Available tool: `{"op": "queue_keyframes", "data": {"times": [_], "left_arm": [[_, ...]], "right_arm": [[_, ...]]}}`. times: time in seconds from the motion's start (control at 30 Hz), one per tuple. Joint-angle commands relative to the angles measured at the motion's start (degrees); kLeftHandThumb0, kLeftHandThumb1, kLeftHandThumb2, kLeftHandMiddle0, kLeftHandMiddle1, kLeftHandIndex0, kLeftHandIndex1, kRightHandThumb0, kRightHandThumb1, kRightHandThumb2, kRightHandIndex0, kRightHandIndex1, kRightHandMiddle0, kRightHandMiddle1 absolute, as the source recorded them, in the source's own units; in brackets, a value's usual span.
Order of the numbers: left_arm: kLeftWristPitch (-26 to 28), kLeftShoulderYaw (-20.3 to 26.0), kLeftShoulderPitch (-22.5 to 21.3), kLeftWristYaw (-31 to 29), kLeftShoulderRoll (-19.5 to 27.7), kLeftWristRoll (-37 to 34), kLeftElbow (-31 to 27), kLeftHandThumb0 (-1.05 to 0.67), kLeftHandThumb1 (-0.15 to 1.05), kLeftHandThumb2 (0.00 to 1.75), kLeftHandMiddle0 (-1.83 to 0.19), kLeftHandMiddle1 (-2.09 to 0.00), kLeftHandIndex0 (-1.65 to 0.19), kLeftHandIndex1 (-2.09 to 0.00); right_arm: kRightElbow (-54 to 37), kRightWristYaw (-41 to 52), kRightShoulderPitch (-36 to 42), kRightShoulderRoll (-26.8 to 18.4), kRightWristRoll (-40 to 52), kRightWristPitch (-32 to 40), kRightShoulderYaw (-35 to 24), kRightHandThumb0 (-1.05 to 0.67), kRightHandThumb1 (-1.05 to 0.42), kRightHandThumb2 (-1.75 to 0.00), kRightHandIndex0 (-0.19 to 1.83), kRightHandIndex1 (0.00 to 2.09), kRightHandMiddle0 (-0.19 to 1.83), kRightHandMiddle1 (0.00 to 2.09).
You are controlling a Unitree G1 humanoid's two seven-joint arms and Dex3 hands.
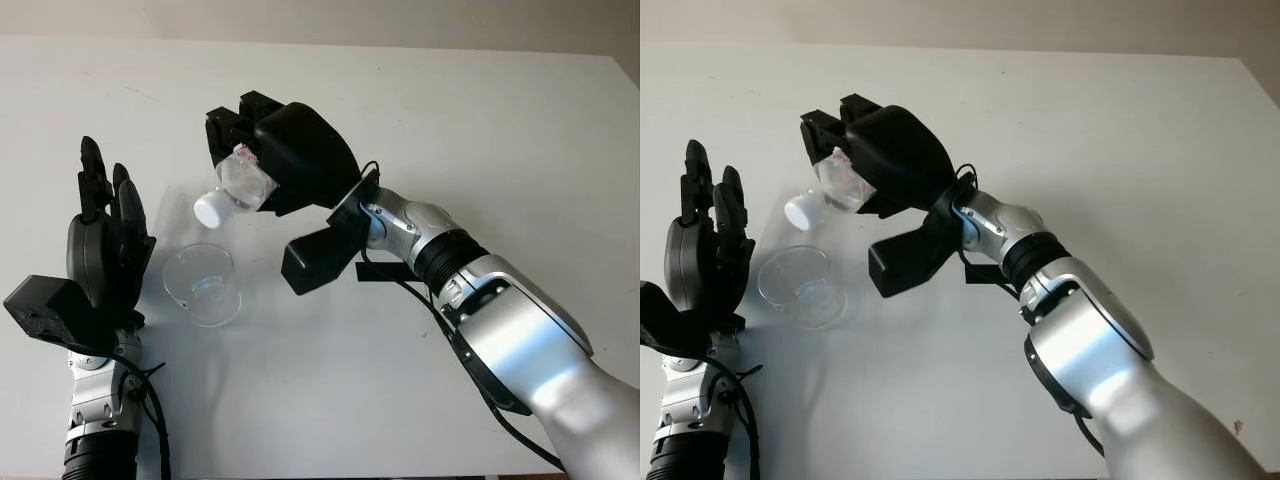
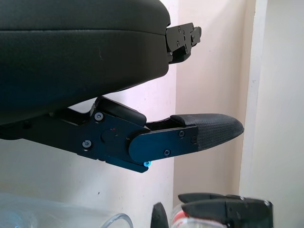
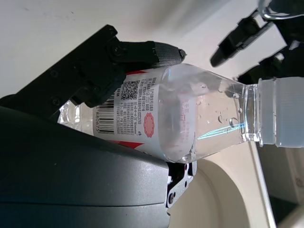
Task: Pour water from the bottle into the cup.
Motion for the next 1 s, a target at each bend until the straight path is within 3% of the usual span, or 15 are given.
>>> {"op": "queue_keyframes", "data": {"times": [0.0, 0.17, 0.27, 0.37, 0.43, 0.6, 0.97], "left_arm": [[-0.7, 0.0, -0.5, 0.1, -0.3, 0.0, 0.2, -0.8, 1.05, 0.54, 0.09, -0.05, 0.15, -0.06], [-0.7, -0.1, -0.8, 0.3, -0.3, 0.1, 0.4, -0.81, 1.05, 0.53, 0.08, -0.05, 0.15, -0.06], [-0.9, -0.1, -1.0, 0.2, -0.3, 0.1, 0.7, -0.81, 1.05, 0.53, 0.08, -0.06, 0.14, -0.06], [-1.0, -0.1, -1.0, 0.4, -0.4, 0.2, 0.8, -0.82, 1.05, 0.53, 0.08, -0.06, 0.14, -0.06], [-0.7, -0.2, -1.0, 0.7, -0.4, 0.4, 0.5, -0.82, 1.05, 0.53, 0.08, -0.06, 0.14, -0.06], [-0.6, -0.4, -1.1, 0.9, -0.5, 0.5, 0.5, -0.81, 1.05, 0.54, 0.07, -0.06, 0.14, -0.06], [-0.6, -0.5, -0.9, 0.8, -0.4, 0.4, 0.4, -0.81, 1.05, 0.55, 0.08, -0.05, 0.14, -0.06]], "right_arm": [[0.2, -2.0, -1.4, -0.4, -0.6, -1.6, 0.6, -0.11, -0.65, -0.94, 1.12, 2.09, 0.8, 2.09], [-0.3, -5.7, -1.8, -0.4, -2.3, -3.1, 2.0, -0.11, -0.58, -1.09, 1.11, 2.09, 0.83, 2.09], [-1.3, -11.0, -2.4, -0.7, -6.0, -2.2, 4.4, -0.15, -0.6, -0.98, 1.13, 2.09, 0.86, 2.09], [-2.4, -17.1, -3.3, -1.2, -10.6, -0.3, 7.3, -0.19, -0.75, -0.76, 1.15, 2.09, 0.85, 2.09], [-2.7, -19.2, -3.7, -1.2, -12.2, 0.2, 8.6, -0.23, -0.9, -0.51, 1.16, 2.09, 0.85, 2.09], [-3.7, -21.4, -4.1, -1.2, -15.0, 2.1, 10.9, -0.28, -0.96, -0.27, 1.16, 2.09, 0.88, 2.09], [-5.9, -27.9, -4.4, -1.5, -20.2, 8.8, 15.0, -0.32, -0.99, -0.11, 1.14, 2.09, 0.76, 2.09]]}}
